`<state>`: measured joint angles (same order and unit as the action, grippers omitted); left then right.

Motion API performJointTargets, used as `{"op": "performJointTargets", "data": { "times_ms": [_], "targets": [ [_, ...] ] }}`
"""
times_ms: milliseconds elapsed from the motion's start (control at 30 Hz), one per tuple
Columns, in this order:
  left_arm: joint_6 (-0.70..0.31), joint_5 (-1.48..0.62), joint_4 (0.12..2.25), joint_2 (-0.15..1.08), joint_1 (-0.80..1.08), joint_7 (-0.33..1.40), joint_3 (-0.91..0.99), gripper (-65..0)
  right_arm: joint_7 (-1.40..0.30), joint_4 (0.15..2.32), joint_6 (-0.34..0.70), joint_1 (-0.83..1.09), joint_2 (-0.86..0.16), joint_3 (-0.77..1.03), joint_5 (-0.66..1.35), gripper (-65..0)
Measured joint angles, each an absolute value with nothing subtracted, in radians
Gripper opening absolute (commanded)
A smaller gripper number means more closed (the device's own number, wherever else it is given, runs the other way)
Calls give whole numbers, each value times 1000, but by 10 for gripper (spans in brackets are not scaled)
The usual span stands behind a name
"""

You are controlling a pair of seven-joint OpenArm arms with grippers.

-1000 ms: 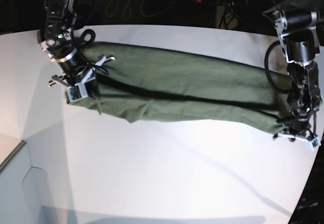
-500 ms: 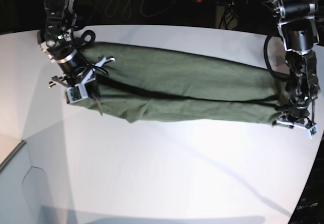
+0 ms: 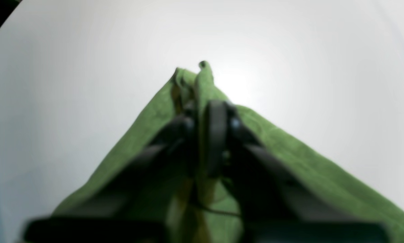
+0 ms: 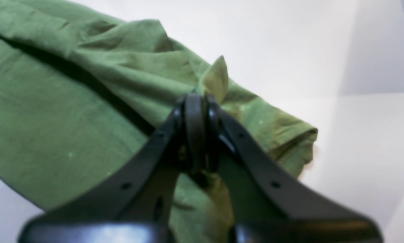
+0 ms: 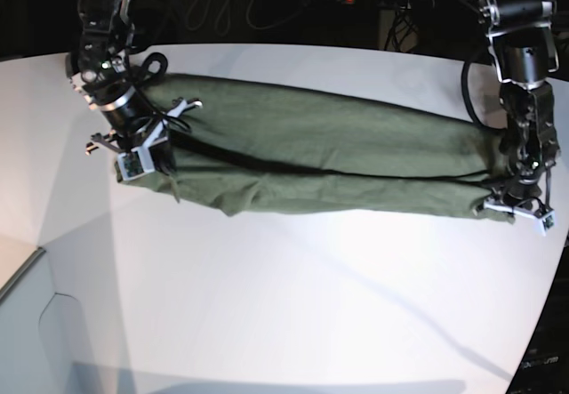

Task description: Layout the t-shirt on the table in an organized manner, then fold the t-shirt properly

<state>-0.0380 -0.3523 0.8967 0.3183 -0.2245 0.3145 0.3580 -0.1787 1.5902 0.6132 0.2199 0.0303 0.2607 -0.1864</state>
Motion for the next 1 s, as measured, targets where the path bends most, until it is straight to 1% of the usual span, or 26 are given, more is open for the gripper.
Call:
{"op": "performJointTargets", "data": {
  "times_ms": [267,400,500,600,733,833,900,1000],
  "targets": [
    [-36,-368,927,317,-218,322,358,-649,-177,1597,613,220,31,262,-186,-650],
    [-45,-473,1056,313,-158,316,414,-649,-169,1676,613,226,33,263,-183,-650],
    [-30,-503,1122,321,-113,318,457,-649,-173,1712,613,229,60,270,-186,-650],
    [-33,-507,1147,320,-89,316,456,-649,-169,1747,613,255,81,286,-183,-650],
    [-33,-506,1139,319,-80,317,456,-649,-171,1795,614,307,82,294,-186,-650],
    [-42,-510,1140,322,-65,313,456,-649,-125,1852,613,366,83,302,-188,-650],
    [-37,-507,1138,332,-58,320,456,-649,-64,1892,614,416,88,290,-186,-650],
    [-37,-507,1139,344,-61,310,456,-649,13,1903,613,480,120,291,-183,-650]
  ]
}}
